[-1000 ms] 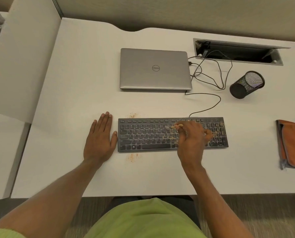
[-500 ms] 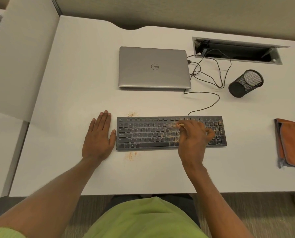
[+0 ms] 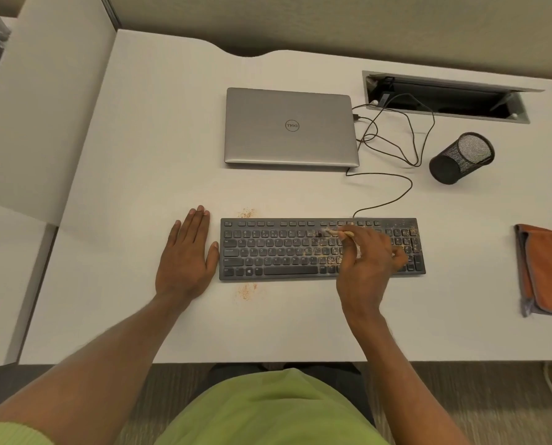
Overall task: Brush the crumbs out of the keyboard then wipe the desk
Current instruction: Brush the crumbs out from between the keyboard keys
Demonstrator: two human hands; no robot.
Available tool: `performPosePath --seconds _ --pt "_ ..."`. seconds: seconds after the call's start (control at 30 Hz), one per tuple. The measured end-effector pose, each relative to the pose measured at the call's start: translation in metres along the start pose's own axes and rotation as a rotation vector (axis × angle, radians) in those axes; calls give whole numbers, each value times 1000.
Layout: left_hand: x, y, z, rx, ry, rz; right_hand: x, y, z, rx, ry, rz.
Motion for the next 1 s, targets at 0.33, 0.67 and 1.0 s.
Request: performPosePath --seconds 0.33,0.67,1.0 --pt "0 0 0 2 -1 -6 13 -9 9 -58 -96 -21" --pt "1 0 0 1 -10 5 14 -12 7 -69 -105 -7" --pt "1 0 1 3 -8 3 3 7 1 163 10 -91"
Point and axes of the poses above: each hand's wrist, its own z-axis away from the middle knuckle, its own x-axis out of the palm, y = z × x, the point moved 10 cm from there along -z, towards the middle knuckle, and after that the axes turned 8 degrees about x, right-handed, at the moved point
